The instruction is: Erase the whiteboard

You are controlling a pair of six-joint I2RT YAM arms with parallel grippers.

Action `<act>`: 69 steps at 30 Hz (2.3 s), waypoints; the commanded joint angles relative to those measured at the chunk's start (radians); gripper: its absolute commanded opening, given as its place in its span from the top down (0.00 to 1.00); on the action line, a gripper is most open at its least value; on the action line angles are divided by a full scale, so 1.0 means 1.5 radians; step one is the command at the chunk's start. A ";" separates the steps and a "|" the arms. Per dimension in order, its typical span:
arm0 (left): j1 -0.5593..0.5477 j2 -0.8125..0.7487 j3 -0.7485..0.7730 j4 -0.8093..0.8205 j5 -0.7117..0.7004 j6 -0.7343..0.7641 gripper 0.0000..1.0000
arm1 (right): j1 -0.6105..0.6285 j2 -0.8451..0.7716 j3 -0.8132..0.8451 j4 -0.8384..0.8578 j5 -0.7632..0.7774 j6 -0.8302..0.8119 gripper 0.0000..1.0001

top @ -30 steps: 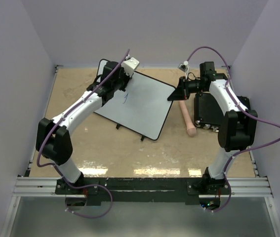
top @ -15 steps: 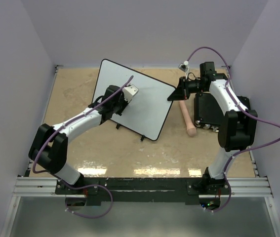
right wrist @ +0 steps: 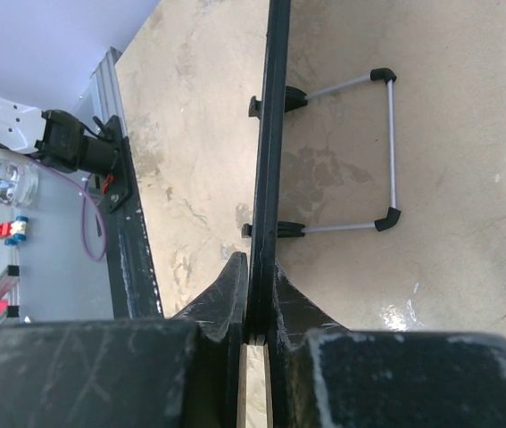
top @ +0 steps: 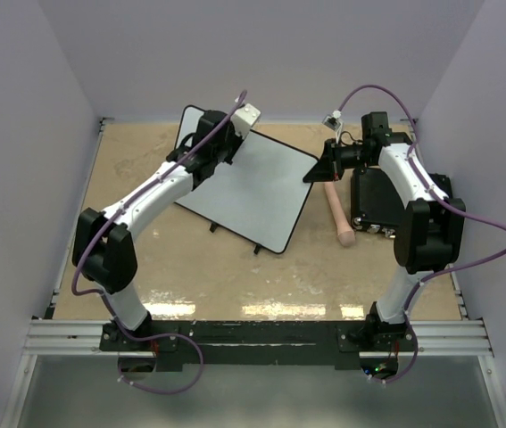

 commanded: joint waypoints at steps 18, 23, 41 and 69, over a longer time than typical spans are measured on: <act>0.087 -0.089 -0.286 0.048 0.135 -0.099 1.00 | 0.014 0.013 0.047 0.004 -0.003 -0.069 1.00; 0.140 -0.047 -0.137 0.023 0.138 -0.099 1.00 | 0.014 0.014 0.050 0.000 -0.001 -0.071 1.00; 0.046 0.079 0.176 -0.063 0.139 -0.176 1.00 | 0.015 -0.008 0.030 0.031 0.009 -0.053 1.00; 0.074 0.022 0.053 -0.057 -0.009 -0.109 1.00 | 0.016 -0.013 0.029 0.023 0.007 -0.063 1.00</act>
